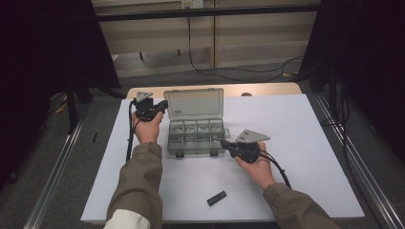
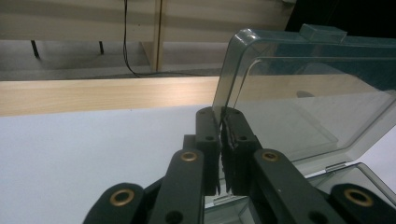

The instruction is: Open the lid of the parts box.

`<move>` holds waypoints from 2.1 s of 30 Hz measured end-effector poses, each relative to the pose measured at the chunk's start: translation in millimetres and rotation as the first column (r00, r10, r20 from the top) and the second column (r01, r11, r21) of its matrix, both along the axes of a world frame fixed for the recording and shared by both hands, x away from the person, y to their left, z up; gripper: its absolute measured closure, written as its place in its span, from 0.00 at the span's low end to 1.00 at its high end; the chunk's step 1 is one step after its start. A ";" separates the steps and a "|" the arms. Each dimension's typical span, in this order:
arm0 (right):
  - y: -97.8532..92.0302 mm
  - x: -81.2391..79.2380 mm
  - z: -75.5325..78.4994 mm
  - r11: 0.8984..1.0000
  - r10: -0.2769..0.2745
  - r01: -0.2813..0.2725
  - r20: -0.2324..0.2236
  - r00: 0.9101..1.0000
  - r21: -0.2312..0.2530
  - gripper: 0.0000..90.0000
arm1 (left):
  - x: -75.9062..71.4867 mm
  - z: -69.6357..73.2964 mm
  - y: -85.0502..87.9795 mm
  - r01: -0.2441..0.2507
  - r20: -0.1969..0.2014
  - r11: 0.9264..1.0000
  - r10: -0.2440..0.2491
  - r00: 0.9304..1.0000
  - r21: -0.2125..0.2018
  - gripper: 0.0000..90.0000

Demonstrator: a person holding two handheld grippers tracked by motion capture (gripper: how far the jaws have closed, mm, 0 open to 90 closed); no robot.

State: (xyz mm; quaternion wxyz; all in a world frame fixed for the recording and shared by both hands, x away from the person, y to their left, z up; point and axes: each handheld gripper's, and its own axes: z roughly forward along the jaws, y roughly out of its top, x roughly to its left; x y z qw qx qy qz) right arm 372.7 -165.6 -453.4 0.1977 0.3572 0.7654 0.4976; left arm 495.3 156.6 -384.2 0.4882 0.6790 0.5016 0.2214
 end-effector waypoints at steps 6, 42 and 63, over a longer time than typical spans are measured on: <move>-0.1 0.0 0.0 1.000 0.000 0.000 0.000 1.000 0.000 1.00 | 1.8 -0.3 -0.5 -0.002 0.003 1.000 0.002 1.000 0.004 0.97; 0.2 -0.4 -0.4 1.000 0.002 -0.002 0.011 1.000 -0.006 1.00 | 11.3 -12.2 -0.7 -0.015 -0.021 1.000 0.015 1.000 -0.013 0.98; 0.1 -0.7 -0.8 1.000 -0.002 0.001 0.013 1.000 0.003 1.00 | 2.5 -17.0 -3.1 0.026 -0.038 1.000 -0.026 0.999 0.003 0.94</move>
